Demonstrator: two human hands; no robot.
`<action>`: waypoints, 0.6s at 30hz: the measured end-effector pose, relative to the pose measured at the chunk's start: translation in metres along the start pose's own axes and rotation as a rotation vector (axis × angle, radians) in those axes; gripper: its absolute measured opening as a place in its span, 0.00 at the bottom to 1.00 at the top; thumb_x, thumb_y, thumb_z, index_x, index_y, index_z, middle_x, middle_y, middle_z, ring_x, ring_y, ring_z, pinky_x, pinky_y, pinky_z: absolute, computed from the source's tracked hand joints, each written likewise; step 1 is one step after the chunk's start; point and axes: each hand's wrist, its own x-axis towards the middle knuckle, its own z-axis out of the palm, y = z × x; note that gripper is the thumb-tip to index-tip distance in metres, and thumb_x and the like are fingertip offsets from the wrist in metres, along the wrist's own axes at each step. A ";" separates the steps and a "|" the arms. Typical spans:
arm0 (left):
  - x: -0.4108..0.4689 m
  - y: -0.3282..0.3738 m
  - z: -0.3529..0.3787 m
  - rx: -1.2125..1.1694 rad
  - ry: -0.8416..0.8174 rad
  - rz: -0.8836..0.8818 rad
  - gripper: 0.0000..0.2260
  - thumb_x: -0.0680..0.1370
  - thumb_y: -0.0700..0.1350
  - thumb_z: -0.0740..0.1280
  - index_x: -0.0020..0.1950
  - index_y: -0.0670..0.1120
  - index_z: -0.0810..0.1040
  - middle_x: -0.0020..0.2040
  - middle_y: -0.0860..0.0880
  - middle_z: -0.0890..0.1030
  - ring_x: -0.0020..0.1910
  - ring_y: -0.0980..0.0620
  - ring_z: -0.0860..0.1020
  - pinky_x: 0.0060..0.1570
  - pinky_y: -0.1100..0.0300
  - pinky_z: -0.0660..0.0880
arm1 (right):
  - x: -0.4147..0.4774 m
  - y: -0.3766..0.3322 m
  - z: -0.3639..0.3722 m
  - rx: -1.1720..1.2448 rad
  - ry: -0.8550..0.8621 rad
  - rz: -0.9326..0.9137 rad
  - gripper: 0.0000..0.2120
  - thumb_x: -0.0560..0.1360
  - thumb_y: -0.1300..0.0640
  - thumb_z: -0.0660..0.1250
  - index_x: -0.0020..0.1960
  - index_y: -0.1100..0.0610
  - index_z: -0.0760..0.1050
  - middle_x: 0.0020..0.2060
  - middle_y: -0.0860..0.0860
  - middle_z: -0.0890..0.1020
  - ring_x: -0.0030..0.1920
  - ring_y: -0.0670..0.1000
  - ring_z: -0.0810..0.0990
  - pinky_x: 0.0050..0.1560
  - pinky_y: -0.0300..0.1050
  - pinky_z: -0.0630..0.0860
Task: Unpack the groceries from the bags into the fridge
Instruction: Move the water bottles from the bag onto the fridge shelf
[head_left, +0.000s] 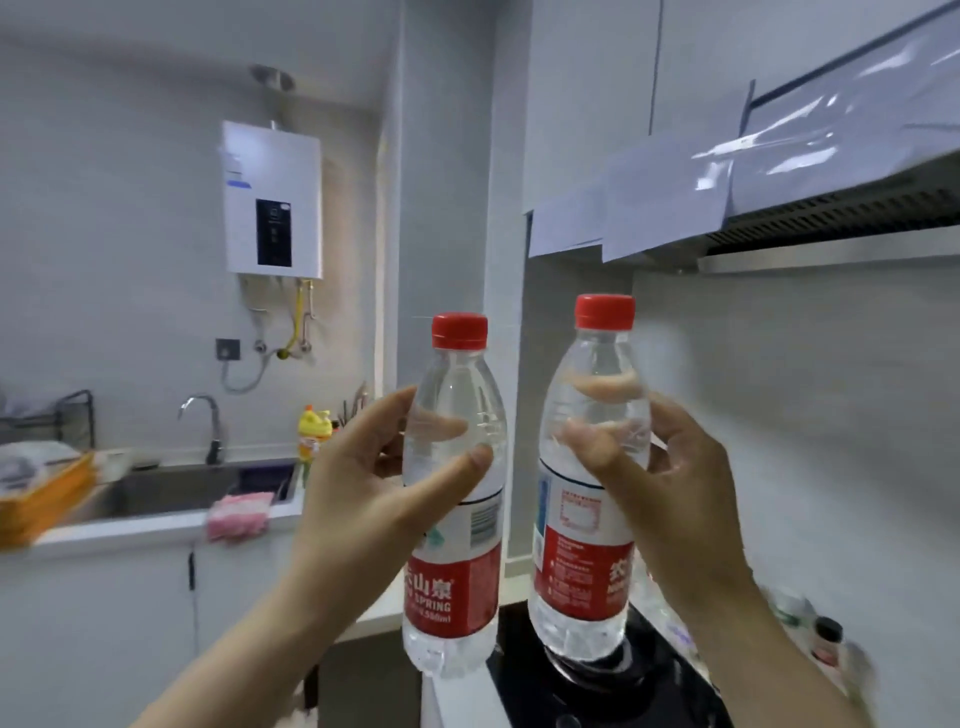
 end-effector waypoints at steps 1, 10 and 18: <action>0.001 -0.002 -0.014 0.019 0.015 0.005 0.21 0.64 0.59 0.72 0.56 0.58 0.80 0.49 0.53 0.85 0.48 0.53 0.83 0.47 0.52 0.81 | 0.002 0.001 0.015 0.010 -0.011 -0.004 0.24 0.62 0.36 0.69 0.53 0.48 0.80 0.45 0.44 0.85 0.46 0.44 0.84 0.43 0.39 0.81; -0.011 -0.005 -0.132 0.219 0.191 0.002 0.22 0.65 0.57 0.72 0.57 0.55 0.79 0.49 0.56 0.85 0.46 0.56 0.83 0.43 0.66 0.80 | 0.010 0.003 0.153 0.242 -0.218 0.018 0.26 0.59 0.34 0.69 0.53 0.44 0.78 0.47 0.41 0.84 0.46 0.41 0.84 0.40 0.34 0.79; -0.035 0.002 -0.215 0.480 0.473 -0.088 0.21 0.63 0.60 0.72 0.55 0.60 0.80 0.49 0.58 0.84 0.47 0.57 0.83 0.43 0.57 0.82 | 0.010 0.002 0.273 0.536 -0.473 0.038 0.22 0.59 0.38 0.72 0.50 0.44 0.80 0.44 0.44 0.85 0.46 0.45 0.85 0.44 0.42 0.80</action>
